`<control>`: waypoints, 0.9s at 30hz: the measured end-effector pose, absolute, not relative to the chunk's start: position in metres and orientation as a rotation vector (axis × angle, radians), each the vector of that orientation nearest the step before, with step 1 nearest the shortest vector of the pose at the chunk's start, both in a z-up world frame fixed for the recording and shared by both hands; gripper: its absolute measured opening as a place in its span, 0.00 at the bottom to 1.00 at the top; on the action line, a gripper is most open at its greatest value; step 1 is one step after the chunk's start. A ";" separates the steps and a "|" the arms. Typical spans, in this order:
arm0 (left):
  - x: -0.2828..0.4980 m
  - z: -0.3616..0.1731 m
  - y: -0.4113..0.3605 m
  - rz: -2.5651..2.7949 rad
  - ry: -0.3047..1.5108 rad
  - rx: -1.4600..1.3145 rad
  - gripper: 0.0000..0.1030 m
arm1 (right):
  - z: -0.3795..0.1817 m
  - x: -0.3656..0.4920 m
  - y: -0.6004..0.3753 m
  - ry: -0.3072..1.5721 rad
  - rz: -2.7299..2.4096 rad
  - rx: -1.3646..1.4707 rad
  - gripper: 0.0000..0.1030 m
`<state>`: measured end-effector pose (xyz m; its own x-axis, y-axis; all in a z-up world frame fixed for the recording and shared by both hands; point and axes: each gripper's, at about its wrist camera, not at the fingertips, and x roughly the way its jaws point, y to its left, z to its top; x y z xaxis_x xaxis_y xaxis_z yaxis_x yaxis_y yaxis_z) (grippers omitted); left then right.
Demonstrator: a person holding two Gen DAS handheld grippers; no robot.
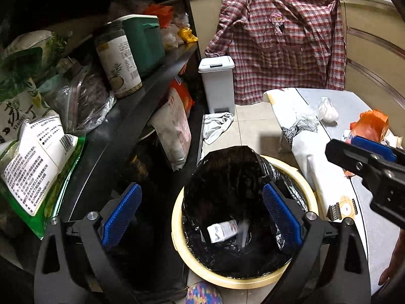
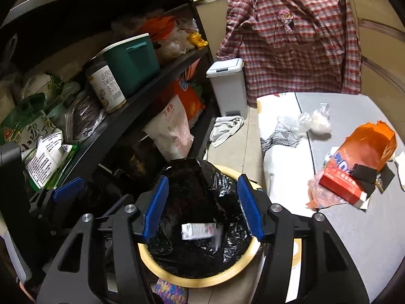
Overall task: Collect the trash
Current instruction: 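Withdraw the left tool from the bin back toward the table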
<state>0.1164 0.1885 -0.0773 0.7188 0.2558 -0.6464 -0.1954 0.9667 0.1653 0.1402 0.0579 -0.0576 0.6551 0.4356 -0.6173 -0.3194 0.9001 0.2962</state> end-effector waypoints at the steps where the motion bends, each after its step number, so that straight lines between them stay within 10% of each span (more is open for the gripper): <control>1: 0.115 -0.074 0.189 0.248 0.722 0.073 0.91 | -0.056 0.138 0.056 0.736 0.425 0.164 0.58; 27: 0.109 -0.023 0.090 0.090 0.534 -0.093 0.92 | -0.012 0.078 -0.140 0.562 0.048 0.082 0.74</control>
<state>0.1087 0.0900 -0.0231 0.8570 0.0612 -0.5117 -0.1095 0.9919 -0.0647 0.0782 -0.1396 -0.0122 0.8453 0.0676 -0.5299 -0.0226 0.9956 0.0910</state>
